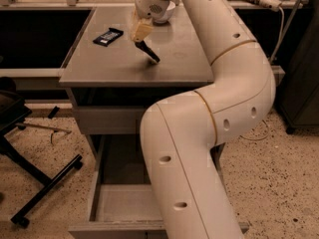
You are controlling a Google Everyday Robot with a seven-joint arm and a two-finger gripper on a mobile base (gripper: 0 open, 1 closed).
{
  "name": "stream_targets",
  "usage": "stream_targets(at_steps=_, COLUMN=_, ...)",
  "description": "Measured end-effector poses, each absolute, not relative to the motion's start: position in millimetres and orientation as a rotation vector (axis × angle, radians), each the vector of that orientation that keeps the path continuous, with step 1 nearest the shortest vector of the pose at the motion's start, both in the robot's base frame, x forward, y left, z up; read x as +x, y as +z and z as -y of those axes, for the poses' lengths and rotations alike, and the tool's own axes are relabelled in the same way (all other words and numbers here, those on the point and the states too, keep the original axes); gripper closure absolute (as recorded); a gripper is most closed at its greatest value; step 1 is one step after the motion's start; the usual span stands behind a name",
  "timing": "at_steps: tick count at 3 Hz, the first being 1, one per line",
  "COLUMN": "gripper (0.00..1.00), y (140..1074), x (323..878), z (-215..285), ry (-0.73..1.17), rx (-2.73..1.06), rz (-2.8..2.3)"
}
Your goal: Place rxbar chocolate into middle drawer
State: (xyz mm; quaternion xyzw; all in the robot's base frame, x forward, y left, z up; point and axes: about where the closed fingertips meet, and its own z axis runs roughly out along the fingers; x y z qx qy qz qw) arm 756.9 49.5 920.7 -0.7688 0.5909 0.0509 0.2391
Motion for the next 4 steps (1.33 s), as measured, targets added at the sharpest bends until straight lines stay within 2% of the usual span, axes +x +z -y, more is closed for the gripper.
stream_targets(at_steps=3, gripper=1.0, y=960.7, x=748.7, z=-64.2, ry=0.166, rx=-2.037, rz=-1.52)
stream_targets(at_steps=4, gripper=1.0, y=1001.4, x=722.7, z=-50.8, ry=0.189, rx=-2.029, rz=-1.424)
